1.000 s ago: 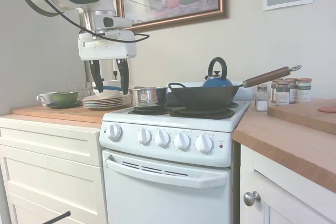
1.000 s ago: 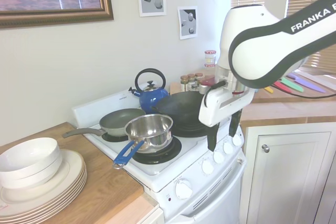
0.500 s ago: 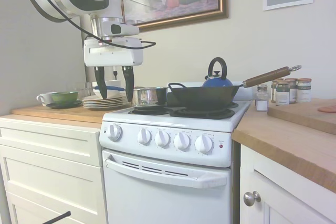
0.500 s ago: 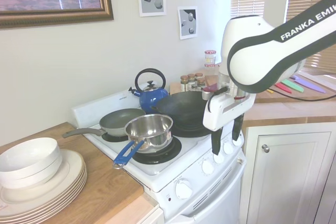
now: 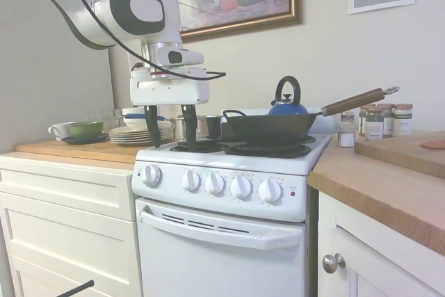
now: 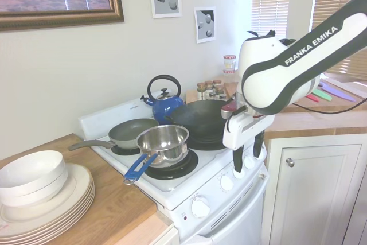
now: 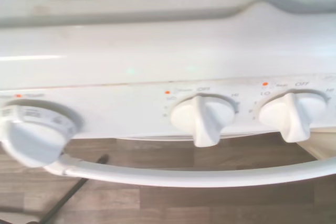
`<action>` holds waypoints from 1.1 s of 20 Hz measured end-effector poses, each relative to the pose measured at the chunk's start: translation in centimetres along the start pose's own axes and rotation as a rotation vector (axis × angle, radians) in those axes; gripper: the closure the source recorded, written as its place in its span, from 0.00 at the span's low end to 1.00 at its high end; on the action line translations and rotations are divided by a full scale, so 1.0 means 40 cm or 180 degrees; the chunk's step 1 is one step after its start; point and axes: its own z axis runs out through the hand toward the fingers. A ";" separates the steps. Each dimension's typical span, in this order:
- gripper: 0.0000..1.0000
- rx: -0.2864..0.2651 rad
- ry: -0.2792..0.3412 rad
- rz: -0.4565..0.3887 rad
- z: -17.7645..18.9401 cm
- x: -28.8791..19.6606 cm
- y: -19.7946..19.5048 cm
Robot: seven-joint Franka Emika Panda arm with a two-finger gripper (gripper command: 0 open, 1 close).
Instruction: Turn on the stove on the top left
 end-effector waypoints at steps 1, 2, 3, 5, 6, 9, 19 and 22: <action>1.00 -0.0009 0.0006 0.0001 0.003 0.005 -0.001; 1.00 -0.0011 0.0010 0.0005 0.006 0.010 -0.001; 1.00 -0.0007 0.0019 0.0011 0.010 0.014 -0.001; 1.00 -0.0015 0.0036 0.0026 0.019 0.021 0.001; 1.00 -0.0020 0.0050 0.0039 0.023 0.025 0.002; 1.00 -0.0039 0.0096 0.0068 0.035 0.035 0.004; 1.00 -0.0101 0.0127 0.0128 0.067 0.058 -0.003; 1.00 -0.0142 0.0144 0.0160 0.079 0.066 -0.005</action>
